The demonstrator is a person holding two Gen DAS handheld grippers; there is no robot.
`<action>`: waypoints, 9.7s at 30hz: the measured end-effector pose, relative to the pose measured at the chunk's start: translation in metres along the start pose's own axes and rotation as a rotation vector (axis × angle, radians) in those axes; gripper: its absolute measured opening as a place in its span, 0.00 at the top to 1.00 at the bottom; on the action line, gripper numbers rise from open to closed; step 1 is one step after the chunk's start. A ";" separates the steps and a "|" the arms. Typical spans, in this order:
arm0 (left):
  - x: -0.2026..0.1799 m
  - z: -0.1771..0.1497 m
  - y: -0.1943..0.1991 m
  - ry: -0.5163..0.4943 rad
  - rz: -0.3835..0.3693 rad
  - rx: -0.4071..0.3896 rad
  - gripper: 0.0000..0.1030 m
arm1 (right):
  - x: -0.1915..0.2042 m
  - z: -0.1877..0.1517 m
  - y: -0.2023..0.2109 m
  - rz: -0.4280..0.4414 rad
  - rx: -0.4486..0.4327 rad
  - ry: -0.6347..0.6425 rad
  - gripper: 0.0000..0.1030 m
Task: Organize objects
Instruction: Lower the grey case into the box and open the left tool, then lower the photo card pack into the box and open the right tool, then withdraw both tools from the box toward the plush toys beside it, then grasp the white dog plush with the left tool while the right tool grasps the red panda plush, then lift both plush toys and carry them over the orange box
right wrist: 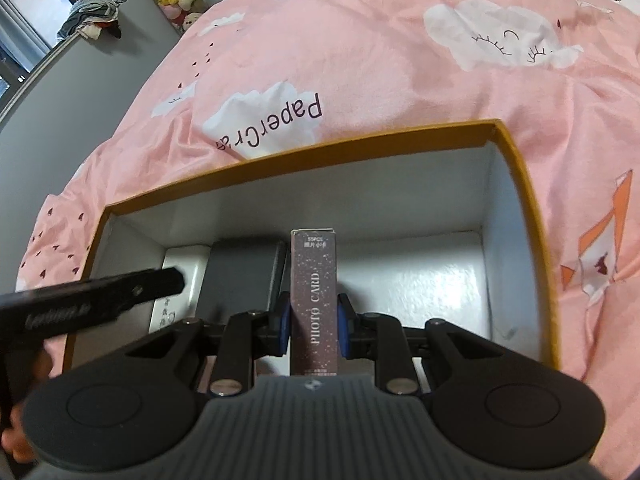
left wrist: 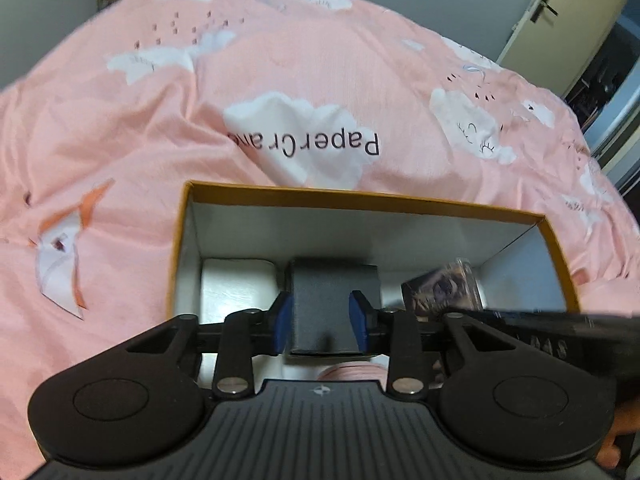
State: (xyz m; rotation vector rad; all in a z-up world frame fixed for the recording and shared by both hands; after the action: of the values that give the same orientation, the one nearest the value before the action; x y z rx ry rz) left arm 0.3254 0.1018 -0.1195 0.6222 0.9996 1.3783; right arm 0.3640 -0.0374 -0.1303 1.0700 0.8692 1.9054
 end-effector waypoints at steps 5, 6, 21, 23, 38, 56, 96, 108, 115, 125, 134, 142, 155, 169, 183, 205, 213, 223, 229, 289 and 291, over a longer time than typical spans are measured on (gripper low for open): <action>-0.004 -0.005 -0.001 -0.072 0.033 -0.006 0.66 | 0.009 0.006 -0.014 -0.015 0.001 0.020 0.77; -0.004 -0.005 -0.001 -0.080 0.036 -0.006 0.66 | 0.010 0.006 -0.016 -0.009 0.004 0.021 0.77; -0.009 -0.019 -0.005 -0.093 0.021 -0.005 0.67 | -0.004 0.005 -0.038 0.103 0.081 -0.109 0.77; -0.012 -0.022 -0.006 -0.097 0.032 -0.006 0.67 | -0.005 0.006 -0.039 0.094 0.082 -0.106 0.75; -0.013 -0.031 -0.001 -0.033 0.107 -0.094 0.67 | 0.005 -0.006 -0.035 -0.127 0.166 0.334 0.50; -0.006 -0.036 -0.006 0.017 0.095 -0.079 0.67 | 0.028 -0.036 -0.051 -0.210 0.285 0.874 0.51; -0.082 -0.076 0.132 -0.106 -0.008 -0.324 0.67 | 0.037 -0.083 0.159 -0.075 -0.272 0.403 0.46; -0.093 -0.143 0.124 -0.082 -0.192 -0.121 0.67 | -0.024 -0.169 0.194 -0.198 -0.293 0.187 0.47; -0.120 -0.181 0.106 -0.139 -0.279 0.011 0.63 | -0.064 -0.217 0.174 -0.220 -0.196 0.075 0.53; -0.152 -0.222 0.078 -0.262 -0.288 0.145 0.57 | -0.071 -0.234 0.144 -0.208 -0.116 0.075 0.68; -0.174 -0.226 0.057 -0.339 -0.276 0.168 0.42 | -0.091 -0.231 0.134 -0.157 -0.098 -0.016 0.76; -0.177 -0.221 0.042 -0.398 -0.202 0.123 0.38 | -0.094 -0.229 0.133 -0.142 -0.096 -0.067 0.72; -0.137 -0.215 0.070 -0.212 -0.252 0.150 0.56 | -0.067 -0.219 0.149 -0.135 -0.170 0.072 0.63; -0.086 -0.198 0.095 -0.087 -0.218 0.141 0.94 | -0.049 -0.209 0.136 -0.160 -0.138 0.160 0.63; -0.089 -0.225 0.074 -0.090 -0.196 0.264 0.43 | -0.054 -0.204 0.134 -0.216 -0.134 0.191 0.43; -0.083 -0.225 0.054 -0.041 -0.172 0.291 0.44 | -0.094 -0.194 0.079 -0.205 -0.019 0.178 0.40; -0.082 -0.215 0.069 -0.045 -0.194 0.219 0.48 | -0.078 -0.198 0.108 -0.202 -0.089 0.190 0.46; -0.087 -0.179 0.109 -0.050 -0.213 0.027 0.51 | -0.028 -0.183 0.170 -0.038 -0.209 0.205 0.46; -0.091 -0.147 0.148 -0.020 -0.258 -0.120 0.52 | 0.003 -0.165 0.199 0.019 -0.281 0.237 0.46; -0.044 -0.199 0.001 0.382 -0.460 0.290 0.24 | -0.053 -0.206 0.093 -0.032 -0.044 -0.053 0.45; -0.043 -0.201 -0.003 0.409 -0.485 0.302 0.23 | -0.058 -0.207 0.092 -0.029 -0.039 -0.076 0.45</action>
State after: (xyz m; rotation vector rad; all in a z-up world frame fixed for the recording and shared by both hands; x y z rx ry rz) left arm 0.1587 0.0221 -0.2087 0.2833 1.5888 0.9418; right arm 0.1734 -0.1691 -0.1609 1.0932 0.7977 1.8384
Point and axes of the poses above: each gripper's, at about its wrist camera, not at the fingertips, and y roughly against the way its jaws point, x to its left, z to its top, the point moved 10 cm from there along -y, roughly the way its jaws point, and after that the axes turned 4 degrees about x, right-handed, at the moved point
